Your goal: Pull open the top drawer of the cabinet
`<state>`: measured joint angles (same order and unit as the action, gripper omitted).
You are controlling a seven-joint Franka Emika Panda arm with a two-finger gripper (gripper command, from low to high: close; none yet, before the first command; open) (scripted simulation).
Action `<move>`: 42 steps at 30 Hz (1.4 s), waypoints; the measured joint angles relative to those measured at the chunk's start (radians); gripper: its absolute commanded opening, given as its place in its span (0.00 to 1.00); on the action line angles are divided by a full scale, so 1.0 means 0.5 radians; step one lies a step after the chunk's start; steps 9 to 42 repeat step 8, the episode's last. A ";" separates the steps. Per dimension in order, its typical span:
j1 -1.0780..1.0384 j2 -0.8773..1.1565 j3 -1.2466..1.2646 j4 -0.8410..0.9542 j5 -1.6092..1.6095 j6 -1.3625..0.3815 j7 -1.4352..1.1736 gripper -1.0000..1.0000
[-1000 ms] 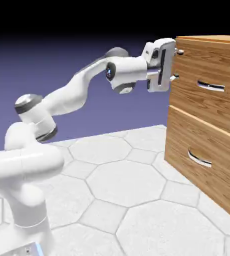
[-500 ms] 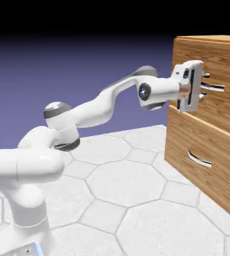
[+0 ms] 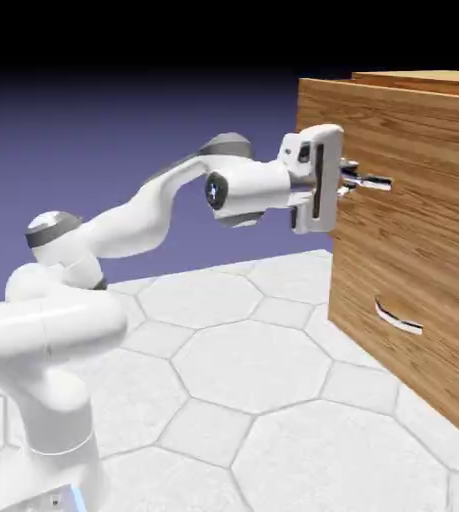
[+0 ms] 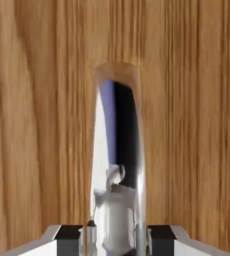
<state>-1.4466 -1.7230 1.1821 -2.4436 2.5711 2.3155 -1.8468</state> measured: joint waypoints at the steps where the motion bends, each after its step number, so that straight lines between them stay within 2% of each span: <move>1: 0.067 -0.013 -0.013 -0.072 -0.026 -0.008 0.000 0.00; 4: 0.279 -0.059 -0.057 -0.289 -0.121 -0.020 0.009 0.00; 5: 0.350 -0.076 -0.073 -0.357 -0.156 -0.020 0.015 1.00; 42: 0.421 -0.077 -0.090 -0.412 -0.184 -0.002 0.006 1.00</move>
